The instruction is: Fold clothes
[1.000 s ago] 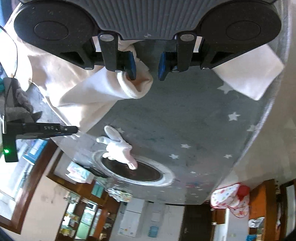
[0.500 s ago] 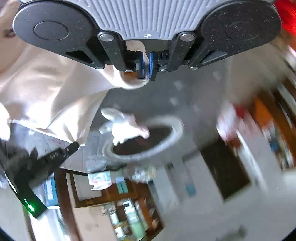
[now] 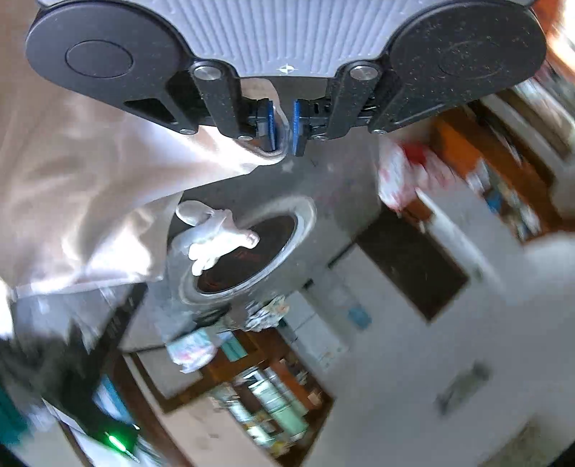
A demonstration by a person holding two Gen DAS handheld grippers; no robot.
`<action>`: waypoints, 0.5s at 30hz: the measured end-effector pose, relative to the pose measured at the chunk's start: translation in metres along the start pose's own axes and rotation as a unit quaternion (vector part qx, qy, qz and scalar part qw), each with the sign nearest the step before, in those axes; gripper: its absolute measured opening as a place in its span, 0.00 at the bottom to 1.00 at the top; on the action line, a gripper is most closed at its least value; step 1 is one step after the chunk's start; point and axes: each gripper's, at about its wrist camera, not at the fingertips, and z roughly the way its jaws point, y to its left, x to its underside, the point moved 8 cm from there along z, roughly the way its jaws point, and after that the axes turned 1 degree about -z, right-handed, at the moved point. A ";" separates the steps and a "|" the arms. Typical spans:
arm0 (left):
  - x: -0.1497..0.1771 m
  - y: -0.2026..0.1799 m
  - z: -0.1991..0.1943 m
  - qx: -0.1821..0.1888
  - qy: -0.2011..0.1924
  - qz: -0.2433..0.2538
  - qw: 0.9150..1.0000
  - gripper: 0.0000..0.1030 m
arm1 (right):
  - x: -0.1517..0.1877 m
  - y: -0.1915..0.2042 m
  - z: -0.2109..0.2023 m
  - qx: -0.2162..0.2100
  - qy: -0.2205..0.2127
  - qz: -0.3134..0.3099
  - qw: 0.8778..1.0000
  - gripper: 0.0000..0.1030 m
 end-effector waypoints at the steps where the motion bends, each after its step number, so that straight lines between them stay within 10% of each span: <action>1: 0.002 0.007 0.001 0.011 0.008 -0.023 1.000 0.18 | 0.000 0.002 0.002 -0.002 0.000 -0.001 1.000 0.29; 6: 0.013 0.038 -0.005 0.040 0.046 -0.134 0.989 0.24 | 0.000 0.012 0.013 -0.013 0.003 -0.004 1.000 0.29; 8: 0.019 0.056 -0.004 0.055 0.060 -0.210 0.974 0.29 | 0.000 0.016 0.017 -0.018 0.004 -0.006 1.000 0.06; 12: 0.030 0.086 0.001 0.070 0.079 -0.325 0.940 0.36 | -0.003 0.018 0.007 -0.013 -0.020 -0.006 1.000 0.05; 15: 0.033 0.089 0.000 0.079 0.082 -0.348 0.930 0.39 | -0.009 0.008 -0.033 0.015 -0.084 -0.001 0.996 0.04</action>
